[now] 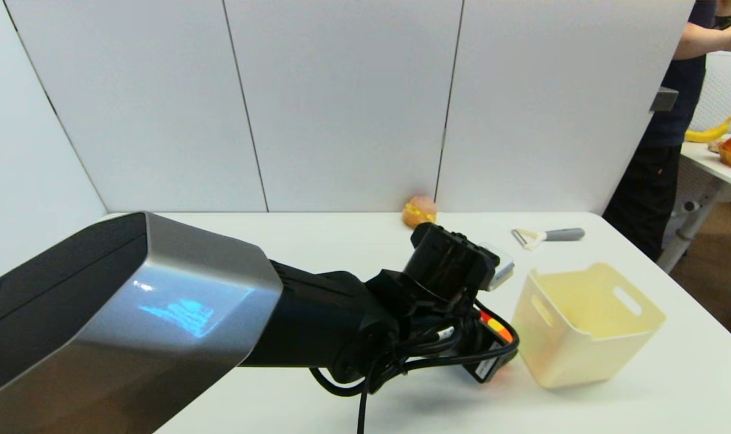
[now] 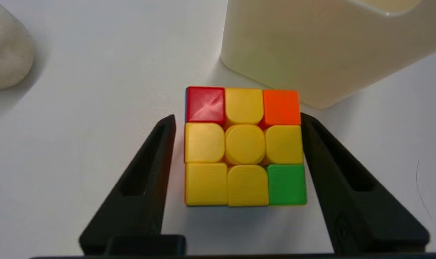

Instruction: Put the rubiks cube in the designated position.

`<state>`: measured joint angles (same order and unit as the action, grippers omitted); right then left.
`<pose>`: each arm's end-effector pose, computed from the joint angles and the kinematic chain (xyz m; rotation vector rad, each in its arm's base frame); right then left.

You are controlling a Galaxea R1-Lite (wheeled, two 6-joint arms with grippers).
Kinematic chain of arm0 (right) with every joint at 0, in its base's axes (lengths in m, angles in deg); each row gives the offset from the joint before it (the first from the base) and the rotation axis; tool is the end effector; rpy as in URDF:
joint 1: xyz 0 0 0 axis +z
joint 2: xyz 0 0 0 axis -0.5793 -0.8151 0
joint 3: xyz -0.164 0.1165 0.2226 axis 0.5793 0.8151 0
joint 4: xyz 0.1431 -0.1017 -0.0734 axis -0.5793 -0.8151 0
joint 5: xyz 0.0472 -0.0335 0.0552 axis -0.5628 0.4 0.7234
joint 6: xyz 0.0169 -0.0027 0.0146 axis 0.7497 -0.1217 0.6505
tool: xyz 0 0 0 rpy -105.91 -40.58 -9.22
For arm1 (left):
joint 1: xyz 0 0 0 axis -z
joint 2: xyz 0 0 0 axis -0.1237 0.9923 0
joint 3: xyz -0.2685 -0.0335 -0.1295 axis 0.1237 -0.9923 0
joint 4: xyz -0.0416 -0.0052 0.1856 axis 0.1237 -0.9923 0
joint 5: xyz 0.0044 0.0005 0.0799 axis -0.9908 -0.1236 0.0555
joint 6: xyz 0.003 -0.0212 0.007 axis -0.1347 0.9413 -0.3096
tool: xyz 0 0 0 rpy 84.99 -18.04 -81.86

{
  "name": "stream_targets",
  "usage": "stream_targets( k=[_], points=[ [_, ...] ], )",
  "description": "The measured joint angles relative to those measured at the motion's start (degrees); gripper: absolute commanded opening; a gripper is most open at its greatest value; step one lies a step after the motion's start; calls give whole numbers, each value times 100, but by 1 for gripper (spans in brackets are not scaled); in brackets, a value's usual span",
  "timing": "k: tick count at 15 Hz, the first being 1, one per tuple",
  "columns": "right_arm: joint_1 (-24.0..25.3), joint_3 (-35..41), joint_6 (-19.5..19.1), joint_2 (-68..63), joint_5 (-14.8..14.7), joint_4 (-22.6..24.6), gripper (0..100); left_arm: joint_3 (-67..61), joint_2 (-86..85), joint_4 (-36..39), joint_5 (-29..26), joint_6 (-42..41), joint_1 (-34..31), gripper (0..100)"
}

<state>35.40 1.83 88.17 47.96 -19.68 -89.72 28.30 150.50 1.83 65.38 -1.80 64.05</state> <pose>-0.0230 0.0000 0.0754 -0.0001 -0.0013 -0.0018 0.2359 -0.3673 0.1260 0.2642 0.5559 -1.0758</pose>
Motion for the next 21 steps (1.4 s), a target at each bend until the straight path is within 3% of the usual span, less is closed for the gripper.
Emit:
stream_targets(
  k=[14, 21],
  points=[
    [0, 0, 0, 0, 2, 0, 100, 257, -168, 41, 129, -9, -330, 100],
    [0, 0, 0, 0, 0, 0, 100, 273, -490, -37, 83, -110, -1218, 100]
  ],
)
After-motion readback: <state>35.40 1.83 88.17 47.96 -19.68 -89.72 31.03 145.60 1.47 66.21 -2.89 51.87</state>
